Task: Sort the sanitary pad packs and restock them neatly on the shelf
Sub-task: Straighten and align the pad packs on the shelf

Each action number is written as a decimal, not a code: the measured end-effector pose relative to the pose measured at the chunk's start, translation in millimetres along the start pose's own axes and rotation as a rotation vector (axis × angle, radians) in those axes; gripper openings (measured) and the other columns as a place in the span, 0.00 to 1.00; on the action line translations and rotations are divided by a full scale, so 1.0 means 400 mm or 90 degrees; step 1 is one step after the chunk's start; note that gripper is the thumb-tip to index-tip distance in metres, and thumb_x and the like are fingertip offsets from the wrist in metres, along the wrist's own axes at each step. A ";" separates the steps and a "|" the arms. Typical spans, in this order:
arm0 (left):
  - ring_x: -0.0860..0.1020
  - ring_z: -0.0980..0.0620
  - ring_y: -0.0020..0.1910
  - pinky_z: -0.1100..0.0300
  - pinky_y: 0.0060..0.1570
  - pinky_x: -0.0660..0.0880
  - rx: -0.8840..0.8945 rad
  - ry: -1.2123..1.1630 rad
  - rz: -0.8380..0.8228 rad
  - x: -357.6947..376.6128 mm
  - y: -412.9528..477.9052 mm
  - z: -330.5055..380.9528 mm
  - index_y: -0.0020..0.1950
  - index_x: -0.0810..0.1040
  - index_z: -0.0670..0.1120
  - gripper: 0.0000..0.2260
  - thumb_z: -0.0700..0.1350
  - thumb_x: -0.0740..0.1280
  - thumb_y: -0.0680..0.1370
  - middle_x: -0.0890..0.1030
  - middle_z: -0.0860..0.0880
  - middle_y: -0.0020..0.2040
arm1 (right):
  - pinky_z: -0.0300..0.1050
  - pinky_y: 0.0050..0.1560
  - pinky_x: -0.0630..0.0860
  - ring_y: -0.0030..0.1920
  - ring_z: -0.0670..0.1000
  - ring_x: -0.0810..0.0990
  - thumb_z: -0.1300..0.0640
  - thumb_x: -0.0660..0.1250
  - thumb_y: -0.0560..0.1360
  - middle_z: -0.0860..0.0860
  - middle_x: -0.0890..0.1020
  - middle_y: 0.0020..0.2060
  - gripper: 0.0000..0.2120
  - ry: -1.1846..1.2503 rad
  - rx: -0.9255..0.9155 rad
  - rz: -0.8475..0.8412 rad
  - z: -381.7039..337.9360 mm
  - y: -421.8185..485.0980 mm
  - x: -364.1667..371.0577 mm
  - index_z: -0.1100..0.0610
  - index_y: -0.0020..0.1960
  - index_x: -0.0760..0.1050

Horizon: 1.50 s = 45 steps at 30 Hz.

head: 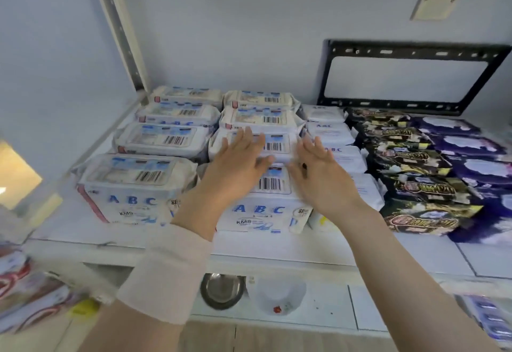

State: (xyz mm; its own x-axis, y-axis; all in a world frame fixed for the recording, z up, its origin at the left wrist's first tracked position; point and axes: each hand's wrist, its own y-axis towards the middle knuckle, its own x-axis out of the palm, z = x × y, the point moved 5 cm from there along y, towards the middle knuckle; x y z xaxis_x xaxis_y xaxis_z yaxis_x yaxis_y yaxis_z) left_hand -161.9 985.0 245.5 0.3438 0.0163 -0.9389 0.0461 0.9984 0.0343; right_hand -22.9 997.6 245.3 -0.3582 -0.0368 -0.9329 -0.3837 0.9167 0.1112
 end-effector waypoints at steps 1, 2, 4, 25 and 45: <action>0.41 0.52 0.76 0.55 0.72 0.37 -0.005 0.038 -0.003 0.014 0.001 -0.006 0.77 0.48 0.48 0.26 0.55 0.49 0.82 0.43 0.46 0.77 | 0.44 0.73 0.43 0.76 0.50 0.45 0.50 0.51 0.81 0.53 0.51 0.76 0.25 -0.017 -0.012 -0.008 0.002 0.001 0.009 0.58 0.76 0.52; 0.40 0.52 0.76 0.56 0.72 0.37 -0.007 0.067 0.000 0.021 0.000 -0.009 0.77 0.47 0.48 0.26 0.55 0.48 0.82 0.43 0.47 0.77 | 0.44 0.73 0.42 0.76 0.50 0.45 0.50 0.50 0.81 0.53 0.50 0.76 0.26 -0.029 -0.020 -0.013 0.003 0.002 0.015 0.58 0.76 0.51; 0.41 0.54 0.75 0.57 0.72 0.38 -0.004 0.082 0.004 0.024 0.001 -0.007 0.77 0.47 0.48 0.26 0.55 0.48 0.82 0.44 0.49 0.77 | 0.43 0.73 0.41 0.76 0.50 0.46 0.49 0.48 0.81 0.53 0.50 0.76 0.26 -0.054 -0.028 -0.012 0.006 0.003 0.023 0.59 0.76 0.51; 0.48 0.48 0.76 0.50 0.72 0.44 0.023 0.096 -0.087 -0.049 0.117 -0.004 0.76 0.53 0.48 0.26 0.56 0.51 0.81 0.51 0.47 0.77 | 0.35 0.58 0.60 0.67 0.51 0.69 0.49 0.62 0.77 0.52 0.73 0.67 0.20 0.099 0.004 0.014 0.051 0.218 -0.123 0.54 0.68 0.70; 0.58 0.47 0.74 0.49 0.72 0.55 0.006 0.127 -0.081 -0.038 0.228 -0.061 0.75 0.58 0.50 0.24 0.56 0.53 0.81 0.57 0.48 0.76 | 0.41 0.62 0.65 0.69 0.52 0.66 0.43 0.60 0.77 0.51 0.66 0.71 0.23 0.061 -0.123 -0.140 0.086 0.611 -0.006 0.49 0.71 0.66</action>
State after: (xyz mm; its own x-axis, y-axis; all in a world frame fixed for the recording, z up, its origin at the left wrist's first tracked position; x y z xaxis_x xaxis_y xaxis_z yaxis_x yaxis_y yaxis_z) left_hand -186.0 1077.4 254.5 0.1426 -0.0977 -0.9849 0.0863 0.9926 -0.0860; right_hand -86.6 1235.5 263.0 -0.3246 -0.2715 -0.9060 -0.6123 0.7905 -0.0175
